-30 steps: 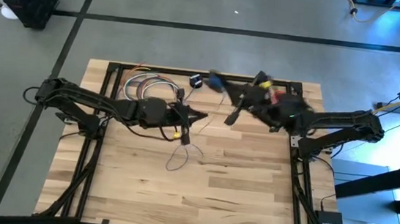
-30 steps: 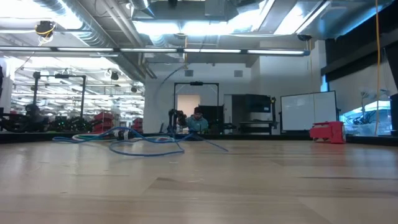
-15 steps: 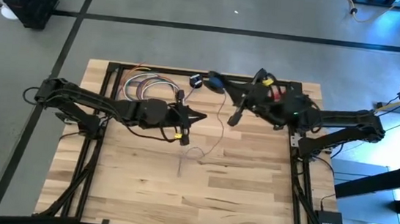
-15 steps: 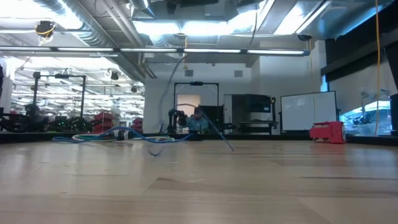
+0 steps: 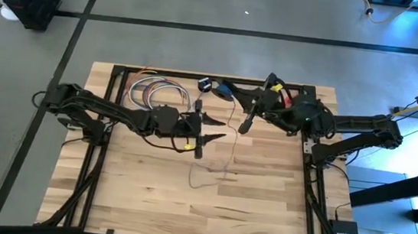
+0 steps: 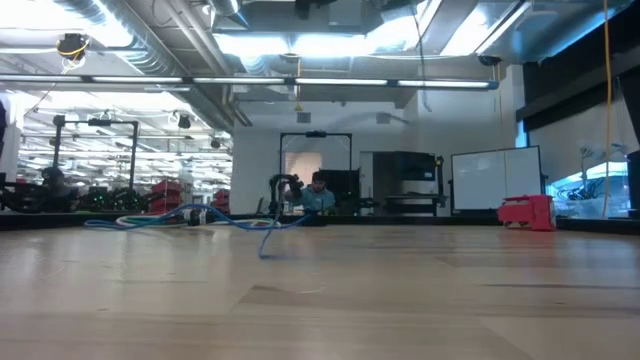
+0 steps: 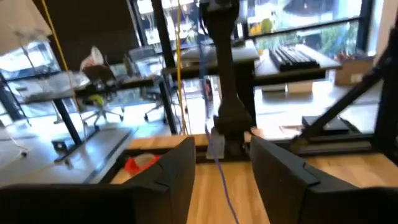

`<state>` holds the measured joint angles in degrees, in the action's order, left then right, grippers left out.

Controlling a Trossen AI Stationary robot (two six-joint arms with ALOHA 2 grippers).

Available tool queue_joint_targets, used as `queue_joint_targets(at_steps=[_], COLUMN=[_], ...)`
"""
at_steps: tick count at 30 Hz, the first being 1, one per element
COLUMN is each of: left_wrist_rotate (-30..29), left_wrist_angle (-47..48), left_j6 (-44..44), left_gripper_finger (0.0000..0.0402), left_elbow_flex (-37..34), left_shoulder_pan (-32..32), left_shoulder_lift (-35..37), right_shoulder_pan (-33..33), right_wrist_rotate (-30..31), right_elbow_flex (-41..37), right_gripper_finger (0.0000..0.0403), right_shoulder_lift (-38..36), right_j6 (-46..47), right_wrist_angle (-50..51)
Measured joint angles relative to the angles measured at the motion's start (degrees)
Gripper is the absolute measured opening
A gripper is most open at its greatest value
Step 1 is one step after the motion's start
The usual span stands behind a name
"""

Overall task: Coil cords
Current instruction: Coil the blue wire onto the black spool

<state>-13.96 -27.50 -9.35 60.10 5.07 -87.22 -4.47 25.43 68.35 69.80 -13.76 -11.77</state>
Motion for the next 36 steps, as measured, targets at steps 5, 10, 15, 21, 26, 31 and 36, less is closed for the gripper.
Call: queue_joint_targets(at_steps=[5, 10, 15, 21, 26, 31, 36], left_wrist_rotate=[-0.03, 6.13, 7.90, 7.87, 7.85, 7.12, 4.33], left_wrist_angle=[-5.56, -10.16, -10.99, -11.05, -10.99, -9.72, -5.12], left_j6=[0.26, 1.62, 1.27, -0.39, -2.35, -2.70, -2.39], left_gripper_finger=[0.0144, 0.0135, 0.0126, 0.0075, 0.0008, 0.0003, 0.0002], left_elbow_flex=[0.00, 0.06, 0.06, 0.08, 0.08, 0.08, 0.11], left_shoulder_pan=[-2.10, -3.49, -3.73, -3.74, -3.72, -3.74, -3.74], left_shoulder_lift=[-2.73, -4.50, -5.19, -5.19, -5.19, -5.16, -5.14], right_shoulder_pan=[0.00, 0.00, 0.00, 0.00, 0.00, 0.00, -0.02], right_wrist_rotate=[-0.01, -0.02, -0.01, -0.49, -1.55, -2.58, -2.63], right_elbow_flex=[-0.06, -0.06, -0.06, -0.07, -0.08, -0.10, -0.13], right_gripper_finger=[0.0005, 0.0005, 0.0005, 0.0005, 0.0005, 0.0005, 0.0005], right_shoulder_lift=[0.00, 0.00, 0.00, 0.00, 0.70, 0.70, 0.72], right_j6=[0.00, -0.02, -0.04, -0.04, -0.06, -0.06, -0.44], right_wrist_angle=[-0.24, -0.32, -0.54, -0.48, 1.00, 1.63, -0.88])
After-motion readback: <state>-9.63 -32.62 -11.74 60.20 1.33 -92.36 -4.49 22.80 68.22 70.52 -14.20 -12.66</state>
